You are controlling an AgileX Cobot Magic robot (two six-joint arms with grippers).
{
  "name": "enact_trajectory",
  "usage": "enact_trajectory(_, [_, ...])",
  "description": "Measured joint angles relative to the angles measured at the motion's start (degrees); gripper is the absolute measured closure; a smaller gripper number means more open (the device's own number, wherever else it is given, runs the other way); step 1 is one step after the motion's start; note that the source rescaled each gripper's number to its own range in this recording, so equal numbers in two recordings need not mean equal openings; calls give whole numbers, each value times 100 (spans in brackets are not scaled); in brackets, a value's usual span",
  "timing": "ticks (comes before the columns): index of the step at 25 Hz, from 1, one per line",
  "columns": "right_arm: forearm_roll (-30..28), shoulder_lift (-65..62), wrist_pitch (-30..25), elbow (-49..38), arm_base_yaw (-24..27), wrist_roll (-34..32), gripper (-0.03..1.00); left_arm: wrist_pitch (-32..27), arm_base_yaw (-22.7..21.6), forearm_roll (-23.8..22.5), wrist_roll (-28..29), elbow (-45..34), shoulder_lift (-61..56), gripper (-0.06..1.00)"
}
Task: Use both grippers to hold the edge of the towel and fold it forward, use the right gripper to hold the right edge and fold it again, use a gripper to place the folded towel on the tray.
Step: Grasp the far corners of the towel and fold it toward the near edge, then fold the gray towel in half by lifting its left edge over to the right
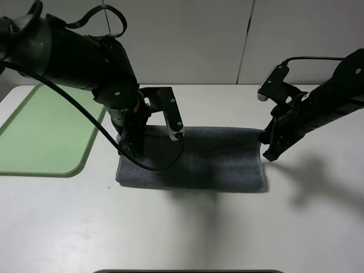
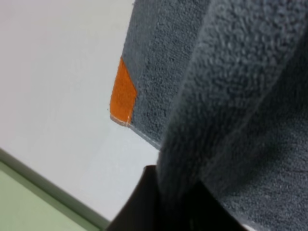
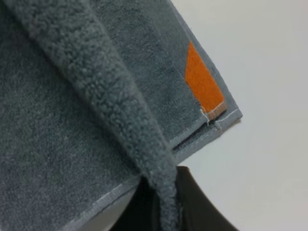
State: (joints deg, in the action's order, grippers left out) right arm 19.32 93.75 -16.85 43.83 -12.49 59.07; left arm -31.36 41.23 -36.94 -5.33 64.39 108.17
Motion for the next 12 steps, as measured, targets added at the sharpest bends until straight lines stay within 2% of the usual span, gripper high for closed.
enact_trajectory(1, [-47, 0, 0, 0, 0, 0, 90, -33, 0, 0, 22, 0, 0, 86])
enact_trajectory(2, [-94, 0, -14, 0, 12, 0, 81, -155, -12, -22, 46, 0, 0, 77])
enact_trajectory(3, [-130, 0, -14, 0, 27, 0, 70, -280, -42, -46, 91, 0, 0, 64])
enact_trajectory(6, [-158, 0, -34, 0, 44, 0, 19, -464, -105, -112, 266, -5, 0, 19])
enact_trajectory(7, [-158, 0, -34, 0, 44, -5, 10, -459, -105, -109, 306, -5, 0, 8])
enact_trajectory(10, [-169, 0, -40, 0, 44, -18, 0, -441, -105, -109, 326, -5, 0, -4])
enact_trajectory(12, [-169, 0, -40, 0, 44, -20, -2, -441, -105, -109, 339, -5, 0, -5])
